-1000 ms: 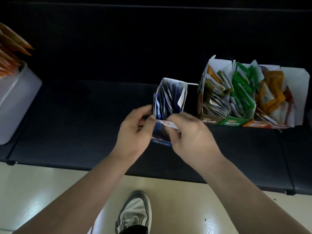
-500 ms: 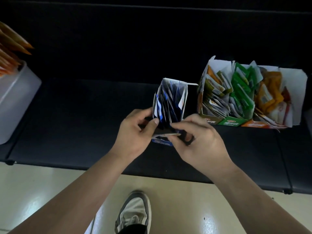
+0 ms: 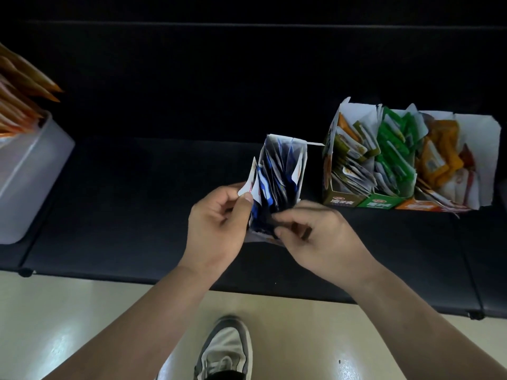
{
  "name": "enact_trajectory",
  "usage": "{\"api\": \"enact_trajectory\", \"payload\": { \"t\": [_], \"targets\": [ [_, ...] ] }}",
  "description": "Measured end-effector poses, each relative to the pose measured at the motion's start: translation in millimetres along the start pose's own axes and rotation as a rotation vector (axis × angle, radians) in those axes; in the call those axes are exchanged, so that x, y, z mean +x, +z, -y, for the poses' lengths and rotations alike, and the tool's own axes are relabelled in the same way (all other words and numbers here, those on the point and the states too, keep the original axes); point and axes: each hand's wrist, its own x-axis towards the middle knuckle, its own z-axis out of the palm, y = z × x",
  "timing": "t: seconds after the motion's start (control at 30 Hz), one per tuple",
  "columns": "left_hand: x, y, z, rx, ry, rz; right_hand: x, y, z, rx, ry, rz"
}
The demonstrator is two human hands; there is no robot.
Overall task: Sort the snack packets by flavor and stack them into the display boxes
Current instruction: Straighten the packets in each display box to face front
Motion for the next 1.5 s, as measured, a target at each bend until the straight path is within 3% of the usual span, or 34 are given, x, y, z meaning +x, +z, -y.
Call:
{"api": "enact_trajectory", "payload": {
  "t": [0.17,0.33,0.5,0.6,0.77,0.93,1.37,1.5],
  "targets": [
    [-0.3,-10.0,-3.1,-0.117,-0.066,-0.04,5.6,-5.2,7.0,-0.001,0.026,0.029],
    [4.3,-14.4,-15.3,-0.247,-0.117,-0.143,10.4,-1.8,17.9,0.002,0.076,0.191],
    [-0.1,-14.1,-17.8,-0.194,-0.149,-0.037,13.2,-8.0,26.7,0.016,0.221,0.313],
    [1.3,-16.7,-16.2,-0.147,-0.11,-0.052,11.2,-8.6,26.4,0.071,0.267,0.273],
    [10.9,-30.4,-20.3,-0.09,0.134,-0.14,13.5,1.7,18.6,0.167,0.26,0.095],
    [4.9,-21.3,-13.0,-0.028,0.154,-0.036,24.5,6.6,18.0,0.017,0.195,-0.125],
    [0.1,-26.3,-2.9,0.224,0.266,0.366,17.8,-19.7,1.4,0.288,0.241,-0.206],
    [-5.3,-16.2,2.4,0.325,0.205,0.494,17.0,-19.2,4.3,0.358,0.276,-0.198]
  ]
}}
